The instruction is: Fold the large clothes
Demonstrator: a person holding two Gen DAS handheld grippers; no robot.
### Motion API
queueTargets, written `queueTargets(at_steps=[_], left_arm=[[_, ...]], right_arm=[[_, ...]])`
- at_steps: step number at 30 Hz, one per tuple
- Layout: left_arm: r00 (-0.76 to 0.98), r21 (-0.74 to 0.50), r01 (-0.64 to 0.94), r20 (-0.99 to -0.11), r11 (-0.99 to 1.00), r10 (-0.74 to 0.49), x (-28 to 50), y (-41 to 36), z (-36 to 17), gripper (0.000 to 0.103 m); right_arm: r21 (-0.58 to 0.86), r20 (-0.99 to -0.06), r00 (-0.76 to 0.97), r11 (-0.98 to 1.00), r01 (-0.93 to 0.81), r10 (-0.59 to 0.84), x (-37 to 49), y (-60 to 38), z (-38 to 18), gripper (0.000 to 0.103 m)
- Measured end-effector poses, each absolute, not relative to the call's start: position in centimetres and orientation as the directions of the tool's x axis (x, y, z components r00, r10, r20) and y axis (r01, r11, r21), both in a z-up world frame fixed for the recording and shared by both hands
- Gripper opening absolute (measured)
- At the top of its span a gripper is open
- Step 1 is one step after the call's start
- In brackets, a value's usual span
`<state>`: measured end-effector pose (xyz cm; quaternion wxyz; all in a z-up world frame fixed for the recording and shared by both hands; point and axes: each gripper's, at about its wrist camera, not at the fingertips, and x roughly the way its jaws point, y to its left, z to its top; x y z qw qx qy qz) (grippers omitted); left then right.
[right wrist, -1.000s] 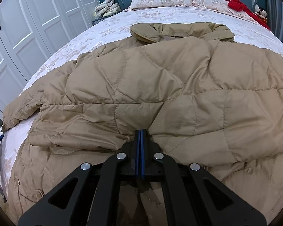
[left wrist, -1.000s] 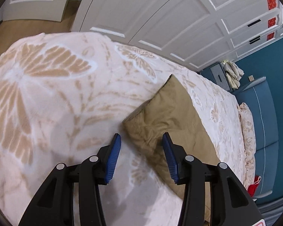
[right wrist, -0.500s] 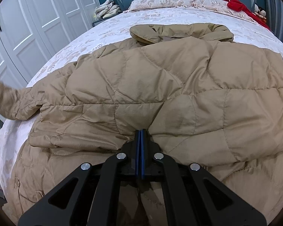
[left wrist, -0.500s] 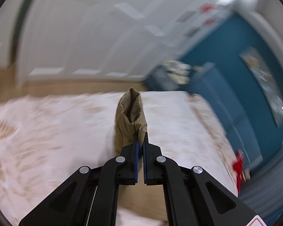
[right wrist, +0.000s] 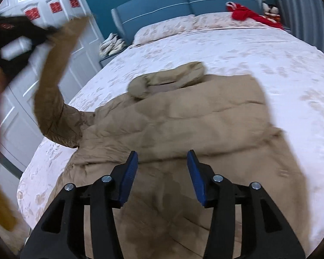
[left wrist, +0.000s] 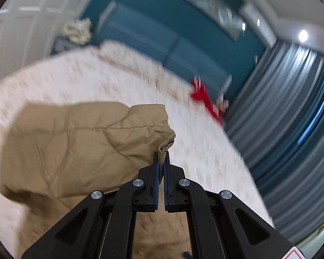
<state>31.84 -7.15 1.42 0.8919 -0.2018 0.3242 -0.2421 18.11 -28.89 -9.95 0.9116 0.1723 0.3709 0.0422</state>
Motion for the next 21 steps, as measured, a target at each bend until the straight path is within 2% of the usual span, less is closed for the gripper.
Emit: queueTargets(at_steps=[5, 10, 13, 15, 16, 18, 21], left_arm=[[0.547, -0.484, 0.275, -0.632, 0.831, -0.549, 31.3, -14.9, -7.1, 0.001], [0.453, -0.512, 0.229, -0.697, 0.828, -0.556, 30.4, -17.8, -13.1, 0.001], [0.437, -0.525, 0.223, -0.699, 0.821, -0.566, 29.2, -18.9, -15.1, 0.002], [0.444, -0.568, 0.204, -0.672, 0.797, -0.593, 29.0, -18.2, -15.4, 0.009], [0.433, -0.598, 0.197, -0.658, 0.777, -0.616, 29.2, -17.7, -15.4, 0.012], [0.429, -0.655, 0.167, -0.625, 0.737, -0.653, 29.0, -15.9, -15.4, 0.026], [0.46, -0.707, 0.14, -0.574, 0.694, -0.677, 28.6, -11.8, -14.1, 0.041]], right_arm=[[0.352, -0.688, 0.706, 0.928, 0.12, 0.17, 15.3, -33.1, -10.1, 0.051], [0.392, -0.688, 0.709, 0.902, 0.182, 0.156, 14.4, -35.9, -10.9, 0.051], [0.401, -0.697, 0.702, 0.892, 0.21, 0.148, 14.4, -36.9, -11.8, 0.051], [0.436, -0.692, 0.702, 0.873, 0.219, 0.17, 14.6, -37.4, -12.1, 0.051], [0.451, -0.688, 0.704, 0.865, 0.221, 0.178, 14.8, -37.6, -12.1, 0.055], [0.478, -0.676, 0.713, 0.847, 0.232, 0.186, 15.6, -38.1, -12.0, 0.059], [0.488, -0.665, 0.716, 0.849, 0.201, 0.213, 17.8, -37.3, -11.6, 0.064]])
